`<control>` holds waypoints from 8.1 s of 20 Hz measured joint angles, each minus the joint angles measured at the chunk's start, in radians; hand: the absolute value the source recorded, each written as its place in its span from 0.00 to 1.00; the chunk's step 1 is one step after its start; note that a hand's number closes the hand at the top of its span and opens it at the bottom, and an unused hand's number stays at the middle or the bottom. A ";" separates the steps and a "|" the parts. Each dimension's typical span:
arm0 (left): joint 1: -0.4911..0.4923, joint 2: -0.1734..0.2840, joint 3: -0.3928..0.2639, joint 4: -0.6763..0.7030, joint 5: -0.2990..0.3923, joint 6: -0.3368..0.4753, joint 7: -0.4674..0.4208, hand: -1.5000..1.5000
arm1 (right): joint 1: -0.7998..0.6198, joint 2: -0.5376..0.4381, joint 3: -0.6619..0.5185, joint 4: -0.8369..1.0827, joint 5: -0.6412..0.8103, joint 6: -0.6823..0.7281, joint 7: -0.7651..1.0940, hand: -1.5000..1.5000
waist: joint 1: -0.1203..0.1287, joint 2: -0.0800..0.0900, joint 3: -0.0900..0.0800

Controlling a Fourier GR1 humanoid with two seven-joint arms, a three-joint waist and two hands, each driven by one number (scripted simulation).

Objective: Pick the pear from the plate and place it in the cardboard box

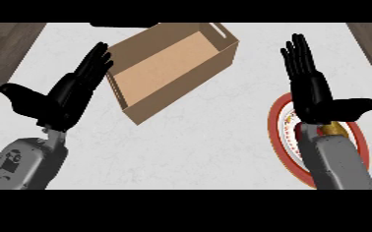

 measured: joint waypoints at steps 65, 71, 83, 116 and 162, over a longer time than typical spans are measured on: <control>0.199 0.044 0.238 0.256 -0.472 0.133 -0.054 0.50 | -0.209 -0.534 0.196 0.655 1.196 0.324 -0.832 0.00 | -0.033 0.014 -0.005; 0.196 0.029 0.265 0.263 -0.490 0.108 -0.058 0.50 | -0.126 -0.545 0.182 0.531 1.213 0.343 -0.819 0.00 | -0.035 0.013 -0.005; 0.202 -0.008 0.297 0.235 -0.543 0.082 -0.041 0.50 | -0.084 -0.421 0.156 0.539 1.369 0.300 -0.657 1.00 | -0.030 0.012 -0.009; 0.234 -0.029 0.341 0.223 -0.570 0.058 -0.059 0.50 | -0.197 0.082 0.018 -0.048 1.407 0.228 0.330 1.00 | -0.047 0.006 -0.006; 0.066 -0.090 0.292 0.267 -0.635 0.010 -0.048 0.50 | -1.053 0.220 -0.105 1.184 0.783 -0.318 0.380 0.00 | 0.097 0.059 -0.006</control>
